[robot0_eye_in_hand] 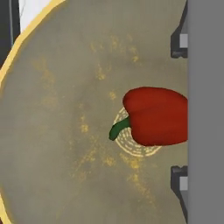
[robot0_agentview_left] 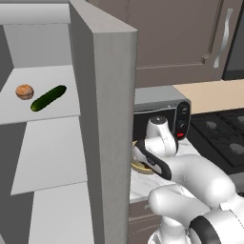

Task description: Take the cucumber, bell pepper, and tangerine from the freezer and place them in the bowl on the counter.

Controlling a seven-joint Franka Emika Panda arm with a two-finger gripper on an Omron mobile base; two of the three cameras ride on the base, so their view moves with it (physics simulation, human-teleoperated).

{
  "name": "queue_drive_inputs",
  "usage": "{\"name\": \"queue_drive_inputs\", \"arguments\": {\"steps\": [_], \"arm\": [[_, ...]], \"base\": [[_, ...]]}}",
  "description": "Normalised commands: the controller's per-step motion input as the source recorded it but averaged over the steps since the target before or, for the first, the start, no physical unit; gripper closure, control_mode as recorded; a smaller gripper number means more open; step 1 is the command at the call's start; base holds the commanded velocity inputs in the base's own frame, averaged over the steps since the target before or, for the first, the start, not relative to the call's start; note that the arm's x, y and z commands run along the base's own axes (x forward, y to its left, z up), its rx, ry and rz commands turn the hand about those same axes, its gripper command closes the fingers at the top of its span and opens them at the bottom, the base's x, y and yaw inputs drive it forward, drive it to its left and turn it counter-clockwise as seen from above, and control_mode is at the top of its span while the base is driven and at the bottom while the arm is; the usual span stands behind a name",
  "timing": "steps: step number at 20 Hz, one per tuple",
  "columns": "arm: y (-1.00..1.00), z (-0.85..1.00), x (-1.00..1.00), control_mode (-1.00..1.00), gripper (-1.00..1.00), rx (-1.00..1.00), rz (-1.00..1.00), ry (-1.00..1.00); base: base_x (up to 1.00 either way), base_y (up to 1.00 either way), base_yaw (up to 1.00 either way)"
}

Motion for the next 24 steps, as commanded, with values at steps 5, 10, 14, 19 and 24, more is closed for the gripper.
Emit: {"name": "queue_drive_inputs", "arguments": {"steps": [5, 10, 14, 19, 24], "arm": [[-0.15, 0.41, -0.36, -1.0, -1.0, 0.0, 0.0, -0.05], [-0.04, 0.51, -0.48, -1.0, -1.0, 0.0, 0.0, -0.02], [0.0, 0.48, -0.67, -1.0, -1.0, 0.0, 0.0, -0.03], [0.0, 0.52, -0.76, -1.0, -1.0, 0.0, 0.0, -0.04], [0.0, 0.65, -0.48, -1.0, -1.0, 0.0, 0.0, -0.01]], "base": [[0.0, 0.0, 0.0], [0.0, 0.0, 0.0], [0.0, 0.0, 0.0], [0.0, 0.0, 0.0], [0.0, 0.0, 0.0]]}}
